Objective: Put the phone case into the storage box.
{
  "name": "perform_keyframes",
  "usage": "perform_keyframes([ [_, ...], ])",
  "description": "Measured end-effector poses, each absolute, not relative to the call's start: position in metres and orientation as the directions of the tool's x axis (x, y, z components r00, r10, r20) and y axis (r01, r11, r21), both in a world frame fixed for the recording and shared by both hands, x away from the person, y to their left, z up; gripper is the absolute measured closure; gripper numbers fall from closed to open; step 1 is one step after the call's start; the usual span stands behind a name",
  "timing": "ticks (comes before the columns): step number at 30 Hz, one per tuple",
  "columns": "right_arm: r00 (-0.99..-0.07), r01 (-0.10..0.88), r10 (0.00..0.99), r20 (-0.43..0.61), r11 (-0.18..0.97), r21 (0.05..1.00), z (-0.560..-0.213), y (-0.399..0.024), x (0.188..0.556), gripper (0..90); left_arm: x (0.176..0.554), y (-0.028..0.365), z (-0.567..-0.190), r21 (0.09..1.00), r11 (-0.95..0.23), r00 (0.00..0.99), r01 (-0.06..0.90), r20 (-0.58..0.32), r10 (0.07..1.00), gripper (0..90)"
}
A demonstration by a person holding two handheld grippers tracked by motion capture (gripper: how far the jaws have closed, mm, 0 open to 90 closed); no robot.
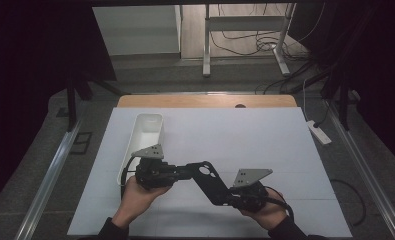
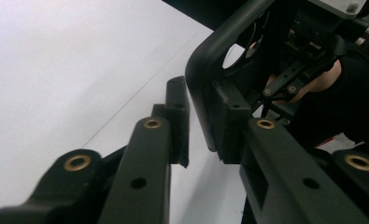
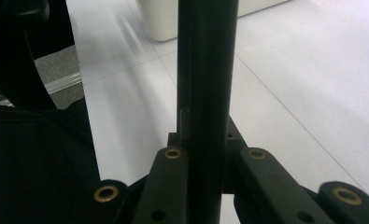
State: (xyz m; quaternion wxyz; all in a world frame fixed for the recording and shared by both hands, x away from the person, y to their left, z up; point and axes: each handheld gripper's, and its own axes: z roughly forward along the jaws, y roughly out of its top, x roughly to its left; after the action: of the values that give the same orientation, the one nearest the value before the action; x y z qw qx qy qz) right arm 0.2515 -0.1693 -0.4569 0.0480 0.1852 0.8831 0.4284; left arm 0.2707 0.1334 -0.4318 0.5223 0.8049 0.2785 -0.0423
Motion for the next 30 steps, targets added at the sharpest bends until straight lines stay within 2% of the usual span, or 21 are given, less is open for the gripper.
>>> perform_keyframes([
  [5, -0.928, 0.279, 0.368, 0.063, 0.569, 0.773, -0.457, -0.169, 0.251, 85.7, 0.272, 0.134, -0.432, 0.818, -0.294, 0.840, 0.495, -0.364, 0.401, 78.9],
  [13, -0.923, 0.269, 0.382, 0.031, 0.588, 0.763, -0.458, -0.166, 0.251, 85.4, 0.273, 0.136, -0.433, 0.808, -0.259, 0.826, 0.529, -0.420, 0.376, 84.4],
  [19, -0.920, 0.281, 0.390, 0.035, 0.596, 0.753, -0.459, -0.164, 0.251, 83.8, 0.271, 0.134, -0.431, 0.814, -0.254, 0.824, 0.523, -0.407, 0.394, 84.9],
  [23, -0.907, 0.287, 0.420, 0.010, 0.602, 0.745, -0.460, -0.161, 0.251, 69.7, 0.272, 0.135, -0.427, 0.819, -0.257, 0.822, 0.513, -0.383, 0.420, 85.1],
  [30, -0.896, 0.307, 0.443, 0.010, 0.604, 0.735, -0.461, -0.161, 0.251, 60.1, 0.272, 0.138, -0.422, 0.824, -0.264, 0.817, 0.501, -0.349, 0.460, 85.1],
])
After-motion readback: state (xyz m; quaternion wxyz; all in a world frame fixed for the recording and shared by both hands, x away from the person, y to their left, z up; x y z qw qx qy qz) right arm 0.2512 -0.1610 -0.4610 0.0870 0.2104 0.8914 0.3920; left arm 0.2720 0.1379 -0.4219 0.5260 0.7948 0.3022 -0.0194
